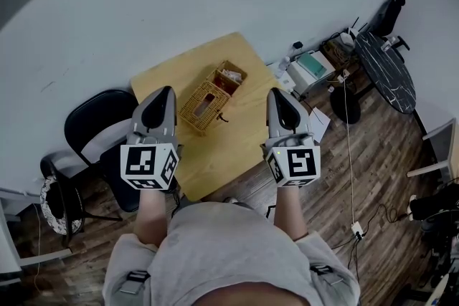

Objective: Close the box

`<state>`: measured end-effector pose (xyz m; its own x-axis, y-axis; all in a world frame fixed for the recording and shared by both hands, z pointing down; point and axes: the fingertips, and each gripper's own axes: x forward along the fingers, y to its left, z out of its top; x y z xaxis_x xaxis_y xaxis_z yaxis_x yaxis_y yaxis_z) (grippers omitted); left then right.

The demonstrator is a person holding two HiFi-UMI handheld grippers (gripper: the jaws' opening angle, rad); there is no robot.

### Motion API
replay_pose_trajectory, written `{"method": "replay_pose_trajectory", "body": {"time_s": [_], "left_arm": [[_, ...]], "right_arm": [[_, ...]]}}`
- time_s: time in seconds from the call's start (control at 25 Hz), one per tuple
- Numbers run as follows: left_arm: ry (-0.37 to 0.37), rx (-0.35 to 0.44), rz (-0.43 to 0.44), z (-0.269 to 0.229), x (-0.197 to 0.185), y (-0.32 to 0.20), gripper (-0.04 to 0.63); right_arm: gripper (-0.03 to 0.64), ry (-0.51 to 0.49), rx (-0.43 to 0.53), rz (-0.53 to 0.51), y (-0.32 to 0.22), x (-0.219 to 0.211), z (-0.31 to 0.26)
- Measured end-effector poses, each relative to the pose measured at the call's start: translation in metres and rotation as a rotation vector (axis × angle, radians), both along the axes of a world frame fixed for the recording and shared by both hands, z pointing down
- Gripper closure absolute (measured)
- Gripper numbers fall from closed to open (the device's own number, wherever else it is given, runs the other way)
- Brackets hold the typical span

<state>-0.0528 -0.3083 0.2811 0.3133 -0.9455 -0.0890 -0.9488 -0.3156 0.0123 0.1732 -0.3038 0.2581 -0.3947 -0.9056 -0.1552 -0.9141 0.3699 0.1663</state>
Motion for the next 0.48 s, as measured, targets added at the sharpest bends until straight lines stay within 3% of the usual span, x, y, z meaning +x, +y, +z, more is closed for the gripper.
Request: {"method": "replay_pose_trajectory", "body": {"time_s": [0.48], "left_arm": [[0.029,0.018,-0.017,-0.0028,-0.0091,0.0014,0.535]], "right_arm": [[0.614,0.004,-0.001,0.013,0.0023,-0.0006,0.0017]]}}
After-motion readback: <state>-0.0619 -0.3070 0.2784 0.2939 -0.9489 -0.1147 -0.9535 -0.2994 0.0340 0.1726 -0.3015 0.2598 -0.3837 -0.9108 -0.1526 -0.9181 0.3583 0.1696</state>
